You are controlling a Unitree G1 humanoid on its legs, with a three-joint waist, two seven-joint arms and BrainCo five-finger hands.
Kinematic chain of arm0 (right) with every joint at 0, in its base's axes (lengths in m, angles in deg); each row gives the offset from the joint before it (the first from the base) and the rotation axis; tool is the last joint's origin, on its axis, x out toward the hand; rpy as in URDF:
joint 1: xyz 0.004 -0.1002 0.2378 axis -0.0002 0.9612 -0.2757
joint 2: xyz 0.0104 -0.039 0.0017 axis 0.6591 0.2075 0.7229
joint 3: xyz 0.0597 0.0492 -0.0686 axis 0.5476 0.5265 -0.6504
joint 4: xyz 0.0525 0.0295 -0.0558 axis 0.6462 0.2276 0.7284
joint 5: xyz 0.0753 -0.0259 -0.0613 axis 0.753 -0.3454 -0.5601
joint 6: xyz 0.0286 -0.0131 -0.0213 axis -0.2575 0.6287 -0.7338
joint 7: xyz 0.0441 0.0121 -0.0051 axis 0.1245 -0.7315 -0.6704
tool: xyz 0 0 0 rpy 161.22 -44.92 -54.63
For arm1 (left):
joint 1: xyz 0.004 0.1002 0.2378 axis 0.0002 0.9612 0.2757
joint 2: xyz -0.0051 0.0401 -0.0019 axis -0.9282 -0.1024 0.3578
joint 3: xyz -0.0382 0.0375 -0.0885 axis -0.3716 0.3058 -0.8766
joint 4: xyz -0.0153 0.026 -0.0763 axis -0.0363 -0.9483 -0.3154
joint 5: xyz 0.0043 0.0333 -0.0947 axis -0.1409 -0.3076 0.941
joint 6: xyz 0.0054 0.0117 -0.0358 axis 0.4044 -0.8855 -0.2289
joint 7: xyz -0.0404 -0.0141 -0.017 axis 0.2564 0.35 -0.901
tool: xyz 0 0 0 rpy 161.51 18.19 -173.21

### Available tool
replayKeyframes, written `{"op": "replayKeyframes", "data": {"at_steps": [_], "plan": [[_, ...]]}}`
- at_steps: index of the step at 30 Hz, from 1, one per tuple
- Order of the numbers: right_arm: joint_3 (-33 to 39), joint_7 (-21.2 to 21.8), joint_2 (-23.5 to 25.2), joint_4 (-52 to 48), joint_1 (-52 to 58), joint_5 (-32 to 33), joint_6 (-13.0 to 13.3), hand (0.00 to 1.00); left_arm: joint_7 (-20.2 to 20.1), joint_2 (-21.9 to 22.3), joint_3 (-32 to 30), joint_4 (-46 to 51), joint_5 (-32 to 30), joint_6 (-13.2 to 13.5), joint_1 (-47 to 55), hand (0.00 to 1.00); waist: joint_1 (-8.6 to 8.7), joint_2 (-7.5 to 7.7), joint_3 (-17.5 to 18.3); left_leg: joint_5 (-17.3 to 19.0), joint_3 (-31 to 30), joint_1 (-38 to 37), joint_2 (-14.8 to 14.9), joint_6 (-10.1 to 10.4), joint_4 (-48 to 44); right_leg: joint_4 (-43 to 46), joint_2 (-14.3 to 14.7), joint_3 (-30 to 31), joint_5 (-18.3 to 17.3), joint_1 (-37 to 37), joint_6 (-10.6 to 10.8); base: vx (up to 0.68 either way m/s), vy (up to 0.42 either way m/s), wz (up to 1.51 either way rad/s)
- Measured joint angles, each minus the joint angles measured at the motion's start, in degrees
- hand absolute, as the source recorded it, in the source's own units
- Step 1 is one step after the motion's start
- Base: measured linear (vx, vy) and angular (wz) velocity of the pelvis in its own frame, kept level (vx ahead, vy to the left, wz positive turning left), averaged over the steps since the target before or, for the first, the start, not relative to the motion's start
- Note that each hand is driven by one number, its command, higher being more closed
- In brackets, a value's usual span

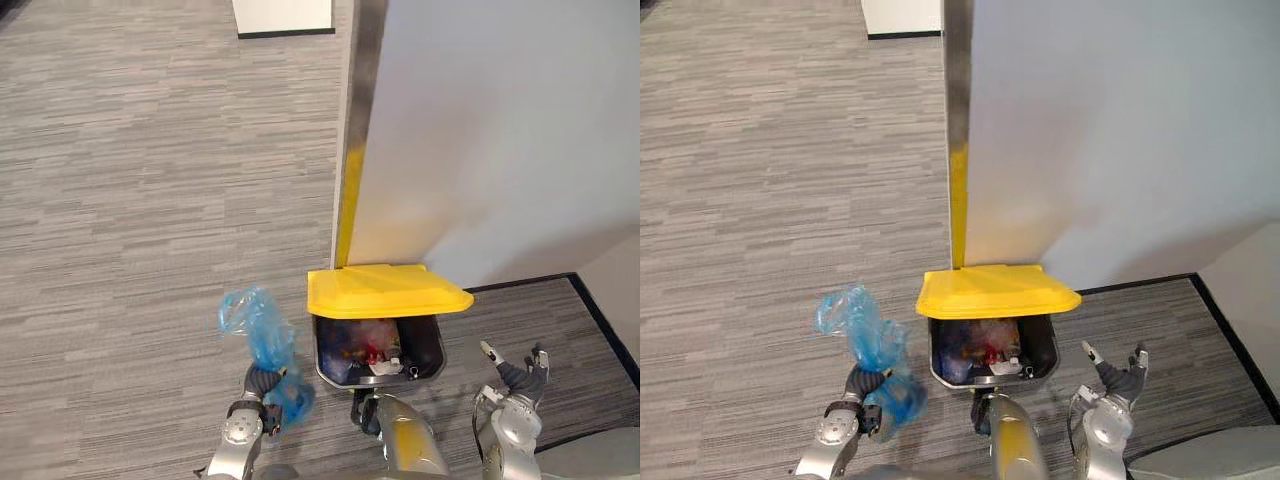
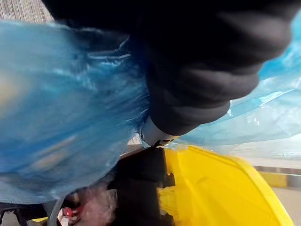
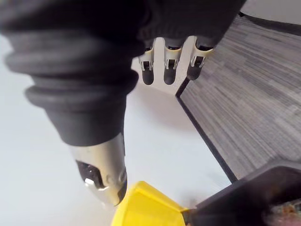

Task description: Gather rubbish on tea table into small bin, then transfer packed bag to large trash can.

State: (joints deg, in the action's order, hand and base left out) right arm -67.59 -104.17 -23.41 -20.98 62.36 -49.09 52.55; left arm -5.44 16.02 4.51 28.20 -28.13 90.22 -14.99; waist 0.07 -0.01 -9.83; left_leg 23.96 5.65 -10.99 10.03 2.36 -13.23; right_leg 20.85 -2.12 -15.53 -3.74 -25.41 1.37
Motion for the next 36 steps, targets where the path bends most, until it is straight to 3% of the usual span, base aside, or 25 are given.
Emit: {"op": "replayKeyframes", "data": {"at_steps": [4,6,13,14,15,16,17,18,19,20,21,22,23,25,28,36], "plan": [[0.76,1.53,-0.10,9.75,-0.34,3.69,-0.13,0.00,0.05,-0.23,-1.67,0.32,0.06,-0.19,-0.04,1.00,0.75,0.45,0.24,0.41,-0.11,-0.15,0.90,-0.06,0.13,-0.31,0.77,-0.36,-0.03,0.05,0.04,-0.08,-0.054,-0.04],[-0.20,4.88,0.00,16.84,-0.96,6.60,-0.68,0.00,-0.02,-0.82,-2.32,0.32,0.18,-0.50,-0.34,1.00,1.03,0.45,0.26,0.51,-0.30,0.17,1.82,0.11,0.48,-1.19,1.84,-0.97,-0.01,0.06,0.05,-0.05,-0.077,-0.02],[-4.96,11.88,-0.48,25.79,-6.19,6.80,-2.68,0.00,-0.22,-1.86,-3.95,0.27,0.27,-0.54,-0.90,1.00,0.63,0.56,-0.20,0.44,-3.53,0.43,3.22,-0.03,4.11,-3.17,3.11,-4.18,-0.01,-0.04,0.07,-0.04,-0.103,0.08],[-6.65,12.59,-1.03,26.57,-7.95,5.48,-2.85,0.00,-0.26,-1.67,-3.96,0.13,0.30,-0.51,-0.96,1.00,0.36,-0.22,-0.76,0.42,-4.26,0.59,4.21,0.17,4.66,0.72,2.86,-3.71,-0.55,-1.93,-1.67,-0.01,-0.126,0.24],[-8.33,12.76,-1.70,26.65,-8.65,4.53,-2.95,0.00,-0.33,-1.84,-4.00,-0.11,0.30,-0.52,-1.00,1.00,0.78,1.45,-0.69,0.00,-4.70,0.24,3.30,1.18,4.57,4.04,2.07,-1.81,-2.91,-3.13,-3.39,0.00,-0.141,0.23],[-9.28,13.57,-2.47,27.23,-9.33,3.49,-2.92,0.00,-0.26,-2.01,-4.09,-0.77,0.36,-0.53,-1.19,1.00,0.39,0.77,-0.75,0.03,-6.01,0.44,3.58,1.65,4.54,3.68,2.60,-2.97,-4.07,-3.08,-3.30,0.00,-0.123,0.21],[-10.80,13.89,-2.51,28.22,-12.08,2.37,-2.64,0.00,-0.40,-2.61,-4.20,-0.90,0.82,-0.49,-1.50,1.00,-0.21,0.67,-0.83,0.08,-7.00,3.54,3.46,1.54,2.75,1.15,2.81,-4.20,-3.79,-3.27,0.36,-0.03,-0.107,0.05],[-10.92,13.90,-3.22,28.54,-13.89,1.86,-2.71,0.00,-0.42,-2.45,-4.06,-1.34,1.13,-0.34,-1.98,1.00,-0.74,-0.92,-1.31,0.19,-7.33,6.32,4.35,0.68,1.05,3.20,2.48,-5.11,-4.00,-4.78,1.48,-0.04,-0.104,0.24],[-12.91,13.91,-4.77,28.59,-16.07,1.14,-2.87,0.00,-0.45,-1.72,-4.03,-1.57,1.40,0.37,-3.39,1.00,-0.33,-0.04,-2.25,-0.05,-8.59,7.47,4.04,3.14,-0.75,21.43,0.87,1.54,-5.26,-8.60,-3.76,0.01,-0.101,0.62],[-14.89,13.91,-5.37,29.18,-17.04,-0.06,-2.83,0.00,-0.33,-1.97,-4.69,-2.31,1.63,0.33,-3.35,1.00,-0.02,1.23,-3.51,-0.94,-10.69,6.91,2.86,6.48,-0.90,18.46,-0.03,6.06,-8.98,-4.31,-4.53,0.06,-0.120,0.68],[-15.34,14.09,-6.01,29.87,-18.48,-0.85,-2.87,0.00,-0.45,-1.70,-4.52,-2.55,1.79,0.12,-3.55,1.00,-0.29,0.13,-4.11,-1.19,-11.36,7.81,3.37,7.13,-2.24,16.65,0.08,4.65,-9.20,-3.33,-2.57,0.10,-0.100,0.48],[-16.27,14.29,-6.60,29.85,-21.13,-1.81,-2.88,0.00,-0.46,-1.62,-4.50,-2.39,1.91,0.24,-3.43,1.00,-0.77,-0.20,-4.07,-1.40,-11.27,10.46,2.25,7.32,-5.45,13.15,-0.37,2.62,-6.66,-3.00,-2.26,0.07,-0.063,0.24],[-17.86,14.33,-7.51,29.82,-22.68,-4.02,-3.17,0.00,-0.41,-1.67,-4.60,-2.40,2.15,0.31,-3.55,1.00,-0.66,-0.44,-4.18,-1.70,-10.64,12.85,0.37,7.23,-6.83,10.33,-0.30,1.21,-4.77,-2.25,-4.56,0.06,-0.024,0.34],[-20.03,14.75,-8.18,29.78,-23.43,-5.93,-3.26,0.00,-0.32,-2.05,-4.72,-2.35,2.38,0.50,-3.83,1.00,-1.41,-0.07,-4.60,-2.69,-9.80,13.10,-0.15,6.76,-5.12,9.34,-0.35,-0.07,-3.84,-1.44,-5.99,0.03,-0.010,0.36],[-22.46,14.90,-8.98,27.27,-26.94,-7.61,-3.24,0.00,-0.26,-2.19,-4.64,-2.22,2.39,0.50,-3.52,1.00,-0.99,-0.13,-4.77,-4.52,-9.58,12.86,-0.14,6.49,-3.36,7.71,-0.58,-0.67,-2.83,-0.68,-5.96,0.02,0.017,0.11],[-24.14,14.80,-13.45,23.91,-35.91,-7.37,-2.40,0.00,-0.10,-3.56,-3.22,-1.34,2.48,1.49,-3.31,1.00,-2.64,-0.46,-5.41,-6.00,-10.16,15.42,-0.15,5.46,-4.11,-0.30,-0.20,-2.26,2.66,2.28,-5.25,-0.03,0.054,0.10]]}}
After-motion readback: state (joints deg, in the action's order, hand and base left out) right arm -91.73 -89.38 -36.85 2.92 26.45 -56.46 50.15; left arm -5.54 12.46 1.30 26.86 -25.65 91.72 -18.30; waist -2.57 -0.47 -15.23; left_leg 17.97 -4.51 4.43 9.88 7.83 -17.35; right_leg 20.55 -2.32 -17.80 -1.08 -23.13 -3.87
